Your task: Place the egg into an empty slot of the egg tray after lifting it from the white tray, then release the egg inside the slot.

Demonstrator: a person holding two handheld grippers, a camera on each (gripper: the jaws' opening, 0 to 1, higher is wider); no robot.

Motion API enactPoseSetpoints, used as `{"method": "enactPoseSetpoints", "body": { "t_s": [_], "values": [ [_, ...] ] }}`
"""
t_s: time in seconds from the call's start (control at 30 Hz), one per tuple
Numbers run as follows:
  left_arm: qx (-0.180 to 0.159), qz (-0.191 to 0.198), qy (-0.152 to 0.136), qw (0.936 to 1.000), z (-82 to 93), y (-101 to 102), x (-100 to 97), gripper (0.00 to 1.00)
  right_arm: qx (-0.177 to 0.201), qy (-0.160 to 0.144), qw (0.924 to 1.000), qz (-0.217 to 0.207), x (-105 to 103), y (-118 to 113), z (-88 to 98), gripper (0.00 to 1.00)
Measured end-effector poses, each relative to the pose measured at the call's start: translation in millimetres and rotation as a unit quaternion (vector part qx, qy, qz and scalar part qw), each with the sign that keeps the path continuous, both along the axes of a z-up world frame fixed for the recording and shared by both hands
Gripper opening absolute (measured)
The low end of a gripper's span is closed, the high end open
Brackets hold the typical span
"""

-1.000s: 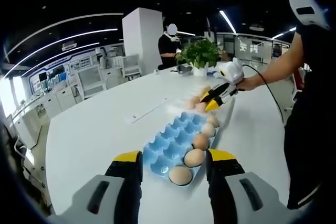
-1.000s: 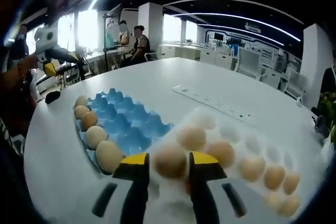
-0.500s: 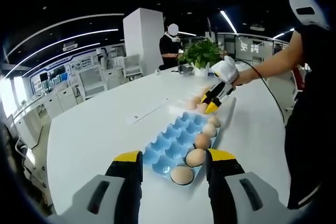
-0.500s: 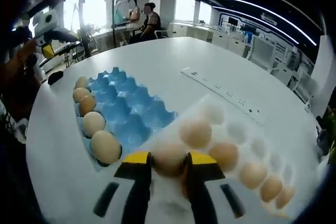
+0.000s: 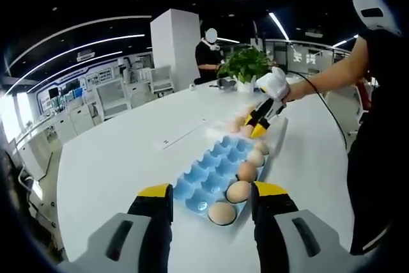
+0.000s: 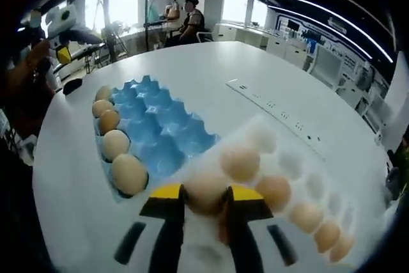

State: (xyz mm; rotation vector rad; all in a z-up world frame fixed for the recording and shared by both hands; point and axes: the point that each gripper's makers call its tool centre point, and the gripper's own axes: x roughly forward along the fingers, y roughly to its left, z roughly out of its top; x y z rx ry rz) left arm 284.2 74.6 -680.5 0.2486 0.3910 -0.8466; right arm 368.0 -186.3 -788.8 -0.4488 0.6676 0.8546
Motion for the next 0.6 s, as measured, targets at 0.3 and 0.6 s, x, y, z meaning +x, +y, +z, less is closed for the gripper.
{"method": "enactPoseSetpoints", "body": {
  "t_s": [0.3, 0.6],
  "values": [
    [0.001, 0.000, 0.001, 1.0000, 0.2, 1, -0.4, 0.49, 0.019, -0.027, 0.9992, -0.023, -1, 0, 10.1, 0.24],
    [0.000, 0.000, 0.002, 1.0000, -1.6, 1, 0.4, 0.50, 0.032, -0.052, 0.9980, -0.017, -1, -1, 31.1, 0.24]
  ]
}}
